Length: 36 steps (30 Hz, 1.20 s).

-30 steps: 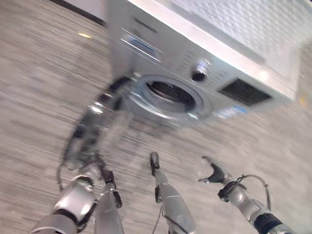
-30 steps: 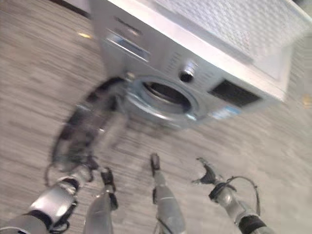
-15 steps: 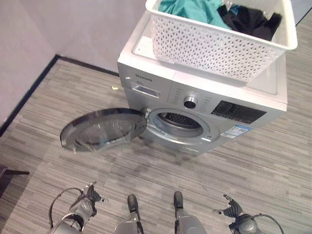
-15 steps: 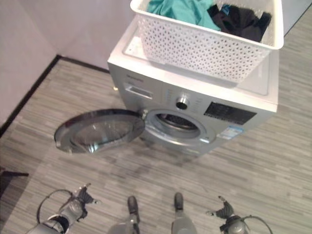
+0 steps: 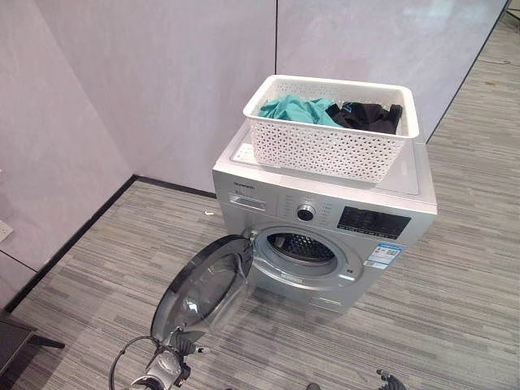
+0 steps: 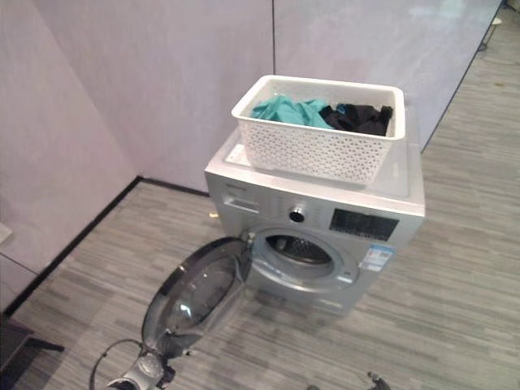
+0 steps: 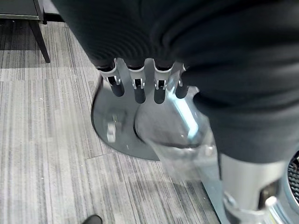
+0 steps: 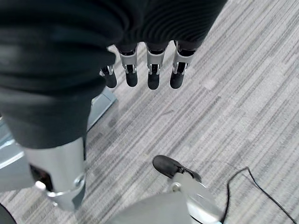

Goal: Grab the laundry basket,head to the washer,open it,put in the laundry and shut it.

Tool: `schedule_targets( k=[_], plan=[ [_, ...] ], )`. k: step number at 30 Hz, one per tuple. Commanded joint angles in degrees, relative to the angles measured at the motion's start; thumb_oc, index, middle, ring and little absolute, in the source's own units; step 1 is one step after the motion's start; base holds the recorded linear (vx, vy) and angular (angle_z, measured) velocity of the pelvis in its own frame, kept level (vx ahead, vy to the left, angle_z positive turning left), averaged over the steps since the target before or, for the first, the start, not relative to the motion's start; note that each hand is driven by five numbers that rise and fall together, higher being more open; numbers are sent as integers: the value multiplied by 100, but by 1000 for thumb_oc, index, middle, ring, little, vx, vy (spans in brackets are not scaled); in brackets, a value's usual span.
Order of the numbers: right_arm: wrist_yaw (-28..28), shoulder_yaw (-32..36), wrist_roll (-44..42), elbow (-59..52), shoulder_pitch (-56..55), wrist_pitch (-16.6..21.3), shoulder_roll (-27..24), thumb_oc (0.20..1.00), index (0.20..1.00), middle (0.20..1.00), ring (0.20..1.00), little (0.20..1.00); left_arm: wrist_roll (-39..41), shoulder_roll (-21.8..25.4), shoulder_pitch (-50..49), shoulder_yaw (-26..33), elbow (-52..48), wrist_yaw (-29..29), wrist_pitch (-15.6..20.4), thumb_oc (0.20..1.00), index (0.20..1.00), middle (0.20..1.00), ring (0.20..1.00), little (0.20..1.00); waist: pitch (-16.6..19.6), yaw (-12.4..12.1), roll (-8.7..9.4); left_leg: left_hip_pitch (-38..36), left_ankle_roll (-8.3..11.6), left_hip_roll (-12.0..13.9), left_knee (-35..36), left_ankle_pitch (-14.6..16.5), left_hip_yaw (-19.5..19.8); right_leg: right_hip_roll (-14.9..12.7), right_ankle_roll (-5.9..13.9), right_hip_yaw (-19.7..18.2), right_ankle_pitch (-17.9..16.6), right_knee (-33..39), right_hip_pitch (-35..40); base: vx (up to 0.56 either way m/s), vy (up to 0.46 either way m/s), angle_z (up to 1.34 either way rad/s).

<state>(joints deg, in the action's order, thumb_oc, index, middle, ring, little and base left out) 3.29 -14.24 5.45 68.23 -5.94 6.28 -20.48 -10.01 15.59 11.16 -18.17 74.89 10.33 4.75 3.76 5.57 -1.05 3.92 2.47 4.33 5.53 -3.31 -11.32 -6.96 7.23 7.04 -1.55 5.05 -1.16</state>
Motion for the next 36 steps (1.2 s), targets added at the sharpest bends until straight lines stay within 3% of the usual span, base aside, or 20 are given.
schedule_targets(
  k=[1,16,23,29,36],
  plan=[
    [-65,-42,119,13,143,1,-70,1000,1000,1000,1000,1000,-171,302,554,223,397,-7,4,1000,1000,1000,1000,1000,-242,80,367,50,68,-58,-53,1,-252,15,39,-168,-363,-24,-235,0,0,0],
    [-62,-11,16,79,208,-11,-84,1000,1000,1000,1000,1000,-262,481,844,120,471,21,-34,1000,1000,1000,1000,1000,-316,67,614,357,120,34,-53,-75,-93,85,35,-121,-352,-5,-422,5,4,5],
    [-124,-66,-48,166,281,-16,7,1000,1000,1000,1000,1000,-65,414,708,183,460,-36,22,1000,1000,1000,1000,1000,-271,-3,582,252,85,-40,-53,-6,-44,41,37,-108,-326,-5,-288,27,25,1],
    [-671,207,-1363,209,84,122,238,1000,1000,1000,1000,1000,105,271,279,218,314,-233,144,1000,1000,1000,1000,1000,-200,-114,521,-30,-9,-160,-53,127,35,-52,63,-24,-181,-176,-39,52,45,8],
    [-655,316,-1397,399,164,71,348,1000,1000,1000,1000,1000,168,150,-45,255,312,-321,202,1000,1000,1000,1000,1000,-133,-254,493,-341,-142,-339,-53,297,95,-167,111,85,-52,-340,238,76,75,3]
  ],
)
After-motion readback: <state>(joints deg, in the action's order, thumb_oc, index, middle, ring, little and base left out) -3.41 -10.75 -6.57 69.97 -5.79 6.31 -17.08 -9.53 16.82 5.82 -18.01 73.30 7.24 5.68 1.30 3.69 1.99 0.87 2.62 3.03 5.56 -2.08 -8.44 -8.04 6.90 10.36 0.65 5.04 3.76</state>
